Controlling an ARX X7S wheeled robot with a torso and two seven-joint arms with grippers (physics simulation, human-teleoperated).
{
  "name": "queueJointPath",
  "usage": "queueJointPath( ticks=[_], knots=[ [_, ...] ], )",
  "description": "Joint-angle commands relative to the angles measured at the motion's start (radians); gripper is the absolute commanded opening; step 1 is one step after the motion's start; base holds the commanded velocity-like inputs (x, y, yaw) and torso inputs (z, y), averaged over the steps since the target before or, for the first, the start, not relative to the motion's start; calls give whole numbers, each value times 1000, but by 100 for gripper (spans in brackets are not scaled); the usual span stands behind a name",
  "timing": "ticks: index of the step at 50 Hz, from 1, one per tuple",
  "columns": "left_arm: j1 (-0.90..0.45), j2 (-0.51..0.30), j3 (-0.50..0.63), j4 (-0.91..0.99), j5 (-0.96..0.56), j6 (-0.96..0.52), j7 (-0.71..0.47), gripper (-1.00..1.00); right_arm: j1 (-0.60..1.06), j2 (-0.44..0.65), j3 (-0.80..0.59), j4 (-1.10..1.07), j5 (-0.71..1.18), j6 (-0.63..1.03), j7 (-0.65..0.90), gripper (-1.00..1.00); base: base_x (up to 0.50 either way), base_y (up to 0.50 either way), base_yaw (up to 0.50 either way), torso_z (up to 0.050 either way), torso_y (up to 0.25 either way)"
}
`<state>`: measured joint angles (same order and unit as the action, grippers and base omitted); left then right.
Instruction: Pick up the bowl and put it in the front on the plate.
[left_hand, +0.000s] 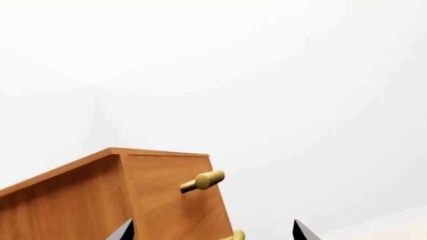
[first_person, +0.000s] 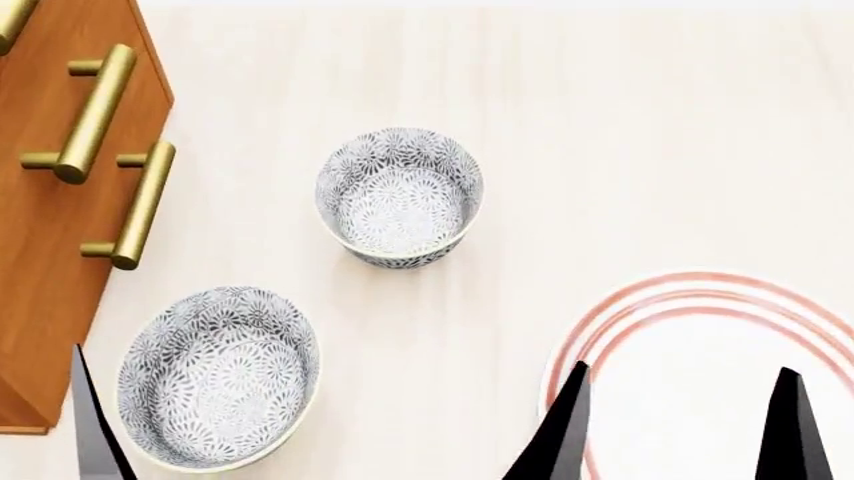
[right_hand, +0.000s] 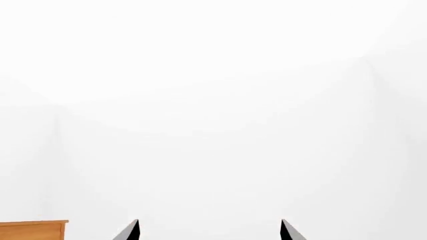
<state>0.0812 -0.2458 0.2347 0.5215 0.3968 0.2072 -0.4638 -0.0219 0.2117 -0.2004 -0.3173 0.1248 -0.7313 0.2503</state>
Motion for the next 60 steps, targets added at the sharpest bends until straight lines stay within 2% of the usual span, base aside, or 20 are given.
queueJointPath(
  ticks=[1,4,6,8,12,14,17,23,28,31,35,39,47,60],
  knots=[
    [9,12,-15,15,21,39,14,100,146,10,21,-98,13,247,-4,100,0,0,0,0,0],
    [9,11,-13,12,22,39,13,100,211,28,10,-125,45,355,-10,100,0,0,0,0,0],
    [7,11,-11,9,22,36,13,100,300,41,1,-133,93,507,-7,100,0,0,0,0,0],
    [6,10,-10,8,22,35,13,100,332,41,-3,-118,99,534,-8,100,0,0,0,0,0],
    [5,8,-9,5,19,31,12,100,415,42,-18,-68,161,690,-8,100,0,0,0,0,0],
    [6,7,-8,2,17,32,11,100,472,36,-17,-30,254,835,0,100,0,0,0,0,0],
    [3,6,-6,0,14,28,11,100,536,26,-9,30,326,945,11,100,0,0,0,0,0],
    [0,4,-3,-9,7,24,10,100,634,28,-56,134,259,930,-24,100,0,0,0,0,0],
    [-1,4,2,-19,4,18,9,100,773,13,-68,220,325,1087,-44,100,0,0,0,0,0],
    [-3,3,1,-26,-9,15,10,100,895,-18,-47,344,364,1178,-31,100,0,0,0,0,0],
    [-3,2,3,-28,-10,11,9,100,976,-33,-55,445,356,1183,-50,100,0,0,0,0,0],
    [-4,2,6,-28,-12,6,10,100,1082,-56,-24,542,432,1327,-41,100,0,0,0,0,0],
    [-5,1,13,-22,-17,-7,15,100,1241,-88,3,707,476,1437,-19,100,0,0,0,0,0],
    [-12,1,23,-26,-27,-28,20,100,1278,-100,-16,818,477,1495,16,100,0,0,0,0,0]
  ],
)
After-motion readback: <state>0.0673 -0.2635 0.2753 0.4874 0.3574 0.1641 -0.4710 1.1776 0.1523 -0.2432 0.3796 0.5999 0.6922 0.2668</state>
